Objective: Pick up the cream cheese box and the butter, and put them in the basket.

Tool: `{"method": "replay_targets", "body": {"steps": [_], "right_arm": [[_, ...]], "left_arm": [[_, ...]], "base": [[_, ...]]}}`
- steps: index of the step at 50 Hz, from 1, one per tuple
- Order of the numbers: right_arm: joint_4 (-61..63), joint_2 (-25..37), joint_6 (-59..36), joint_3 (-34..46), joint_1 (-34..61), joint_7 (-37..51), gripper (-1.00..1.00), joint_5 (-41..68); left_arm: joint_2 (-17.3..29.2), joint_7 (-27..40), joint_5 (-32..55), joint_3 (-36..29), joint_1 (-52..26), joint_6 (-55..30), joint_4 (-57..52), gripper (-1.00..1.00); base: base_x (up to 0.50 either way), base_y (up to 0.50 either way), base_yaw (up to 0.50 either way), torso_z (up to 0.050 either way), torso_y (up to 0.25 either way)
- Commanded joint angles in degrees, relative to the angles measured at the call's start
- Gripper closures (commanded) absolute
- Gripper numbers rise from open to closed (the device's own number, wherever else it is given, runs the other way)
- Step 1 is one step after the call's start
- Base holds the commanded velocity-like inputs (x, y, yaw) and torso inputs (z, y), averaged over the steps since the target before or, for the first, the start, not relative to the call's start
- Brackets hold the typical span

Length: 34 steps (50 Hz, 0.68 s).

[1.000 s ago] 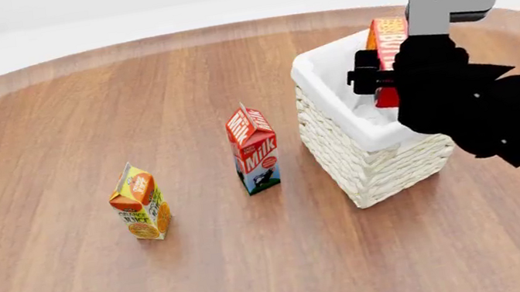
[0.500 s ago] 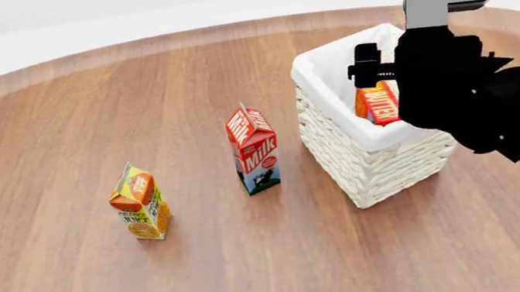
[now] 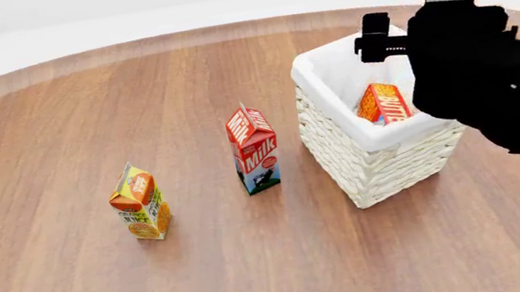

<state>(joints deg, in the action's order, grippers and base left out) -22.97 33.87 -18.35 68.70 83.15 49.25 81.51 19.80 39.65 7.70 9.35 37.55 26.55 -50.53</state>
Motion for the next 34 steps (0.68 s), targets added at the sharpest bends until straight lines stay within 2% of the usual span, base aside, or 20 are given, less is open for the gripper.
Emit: {"method": "replay_targets", "body": {"steps": [1,14,34], "right_arm": [[12.0,5.3,2.1,-1.8,0.6,5.1,-1.0,-1.1],[19.8,7.9,2.9,-2.3,0.2,7.0,-1.0,-1.9],[39.8,14.4,6.1,-3.3,-2.4,14.2,-1.0,-4.8]], "left_arm": [[0.1,-0.1,0.2,0.2,0.1,0.7,0.5,-1.0],[-0.2,0.2,-0.5,0.0,0.4,-0.6,-1.3,-1.0],[0.0,0.1,-0.2,0.3,0.1,-0.1,-0.5,-1.0]], "base": [[0.0,0.0,0.0,0.0,0.0],[0.0,0.0,0.0,0.0,0.0],[0.0,0.0,0.0,0.0,0.0]]}}
